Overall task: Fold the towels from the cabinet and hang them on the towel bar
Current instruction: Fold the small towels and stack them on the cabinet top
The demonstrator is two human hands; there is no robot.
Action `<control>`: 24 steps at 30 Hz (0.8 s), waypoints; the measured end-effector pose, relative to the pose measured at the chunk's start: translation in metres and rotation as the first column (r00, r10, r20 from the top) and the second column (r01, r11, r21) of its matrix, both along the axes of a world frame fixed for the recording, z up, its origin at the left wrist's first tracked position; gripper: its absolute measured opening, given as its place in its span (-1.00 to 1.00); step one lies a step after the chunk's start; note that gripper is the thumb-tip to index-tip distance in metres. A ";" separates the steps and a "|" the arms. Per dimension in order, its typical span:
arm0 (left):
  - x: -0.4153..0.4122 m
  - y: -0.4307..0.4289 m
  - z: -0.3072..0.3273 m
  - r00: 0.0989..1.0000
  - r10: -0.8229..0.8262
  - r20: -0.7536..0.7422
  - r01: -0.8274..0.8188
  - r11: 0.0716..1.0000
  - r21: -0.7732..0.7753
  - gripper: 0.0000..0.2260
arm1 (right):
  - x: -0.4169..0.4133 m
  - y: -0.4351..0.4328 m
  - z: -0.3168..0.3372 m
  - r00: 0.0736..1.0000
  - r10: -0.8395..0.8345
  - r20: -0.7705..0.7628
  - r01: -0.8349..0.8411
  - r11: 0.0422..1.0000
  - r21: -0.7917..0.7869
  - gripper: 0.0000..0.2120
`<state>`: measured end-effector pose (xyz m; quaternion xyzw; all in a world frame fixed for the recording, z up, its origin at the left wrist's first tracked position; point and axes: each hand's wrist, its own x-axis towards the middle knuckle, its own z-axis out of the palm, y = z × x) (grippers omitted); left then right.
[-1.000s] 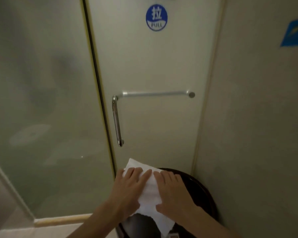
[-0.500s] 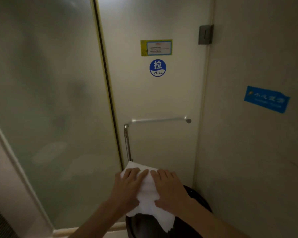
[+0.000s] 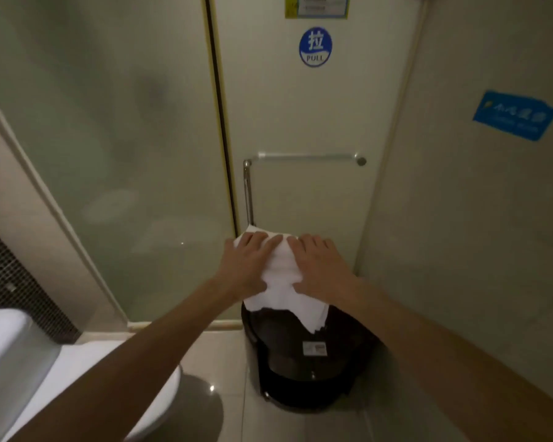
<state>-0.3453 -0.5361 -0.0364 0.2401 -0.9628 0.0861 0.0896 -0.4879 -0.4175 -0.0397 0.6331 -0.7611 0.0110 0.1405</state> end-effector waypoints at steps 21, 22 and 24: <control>0.055 -0.018 -0.040 0.996 0.089 -0.015 -0.087 0.991 0.101 -0.15 | 0.046 -0.032 -0.031 0.996 0.085 0.008 -0.086 0.996 0.029 -0.25; 0.057 -0.023 -0.043 0.996 0.089 -0.006 -0.088 0.990 0.109 -0.16 | 0.049 -0.036 -0.033 0.996 0.082 0.016 -0.083 0.996 0.035 -0.26; 0.061 -0.032 -0.048 0.996 0.092 0.004 -0.092 0.989 0.114 -0.16 | 0.055 -0.044 -0.037 0.997 0.075 0.032 -0.076 0.996 0.052 -0.26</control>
